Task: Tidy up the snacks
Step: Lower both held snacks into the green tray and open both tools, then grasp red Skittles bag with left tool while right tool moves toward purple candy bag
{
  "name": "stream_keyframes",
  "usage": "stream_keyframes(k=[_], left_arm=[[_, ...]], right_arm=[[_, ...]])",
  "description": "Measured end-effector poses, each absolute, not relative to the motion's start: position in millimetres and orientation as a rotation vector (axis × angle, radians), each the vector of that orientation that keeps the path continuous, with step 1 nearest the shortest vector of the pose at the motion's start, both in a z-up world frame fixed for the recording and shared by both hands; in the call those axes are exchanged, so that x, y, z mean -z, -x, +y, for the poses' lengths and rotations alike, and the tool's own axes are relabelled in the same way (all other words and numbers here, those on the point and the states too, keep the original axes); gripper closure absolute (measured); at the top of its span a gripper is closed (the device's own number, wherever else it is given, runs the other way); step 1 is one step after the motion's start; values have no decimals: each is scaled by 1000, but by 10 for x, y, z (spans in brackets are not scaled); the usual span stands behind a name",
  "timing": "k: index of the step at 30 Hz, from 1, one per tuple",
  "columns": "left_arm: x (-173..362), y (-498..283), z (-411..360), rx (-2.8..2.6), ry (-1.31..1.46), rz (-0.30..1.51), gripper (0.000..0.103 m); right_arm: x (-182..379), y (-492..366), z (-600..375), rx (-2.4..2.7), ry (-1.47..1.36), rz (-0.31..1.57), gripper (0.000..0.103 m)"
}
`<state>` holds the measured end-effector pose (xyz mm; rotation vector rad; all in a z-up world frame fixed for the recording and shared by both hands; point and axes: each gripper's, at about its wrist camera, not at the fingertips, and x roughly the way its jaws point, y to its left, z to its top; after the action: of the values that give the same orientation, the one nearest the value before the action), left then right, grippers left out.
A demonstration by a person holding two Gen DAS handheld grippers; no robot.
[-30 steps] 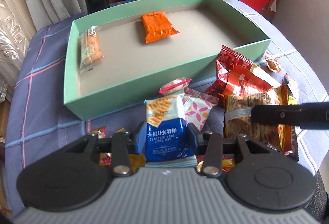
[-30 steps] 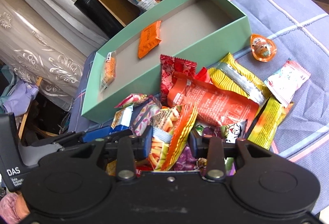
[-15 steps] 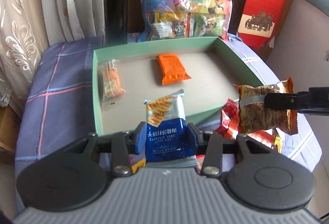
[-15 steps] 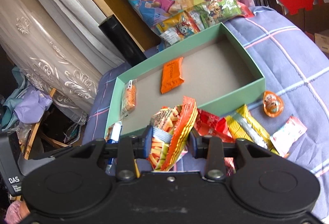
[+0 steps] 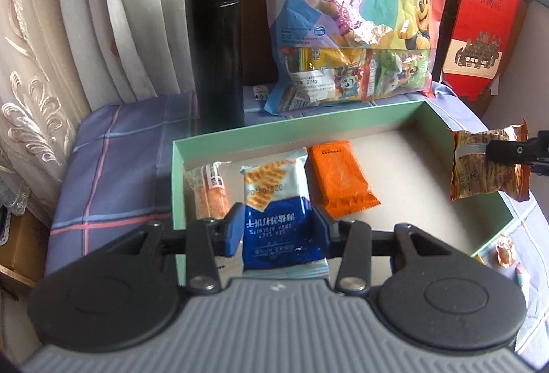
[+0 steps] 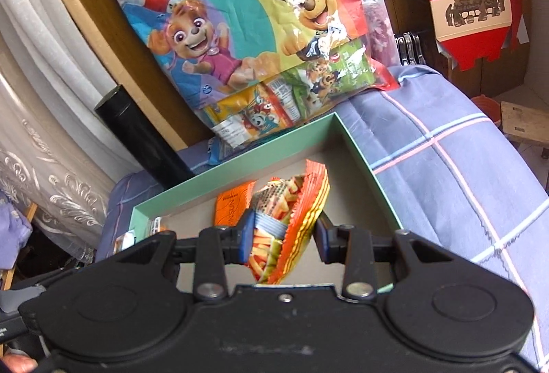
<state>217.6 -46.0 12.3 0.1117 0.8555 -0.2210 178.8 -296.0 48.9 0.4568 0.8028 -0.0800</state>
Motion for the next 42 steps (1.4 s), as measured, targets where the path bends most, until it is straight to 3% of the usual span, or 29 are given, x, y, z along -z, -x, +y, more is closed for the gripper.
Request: stream_keyframes(k=[14, 15, 16, 18, 42], left_arm=[[240, -2880, -677, 186, -166, 894, 59], [250, -2891, -688, 175, -173, 884, 51], [258, -2899, -695, 161, -180, 880, 30], [260, -2893, -699, 133, -184, 867, 5], [-50, -1873, -728, 214, -151, 880, 0]], right_arm=[[-92, -2683, -3229, 99, -485, 817, 65], [-80, -2705, -3249, 106, -495, 804, 57], [-79, -2707, -3264, 121, -501, 794, 46], [-88, -2680, -3277, 159, -491, 769, 1], [-484, -1644, -2904, 78, -436, 805, 0]])
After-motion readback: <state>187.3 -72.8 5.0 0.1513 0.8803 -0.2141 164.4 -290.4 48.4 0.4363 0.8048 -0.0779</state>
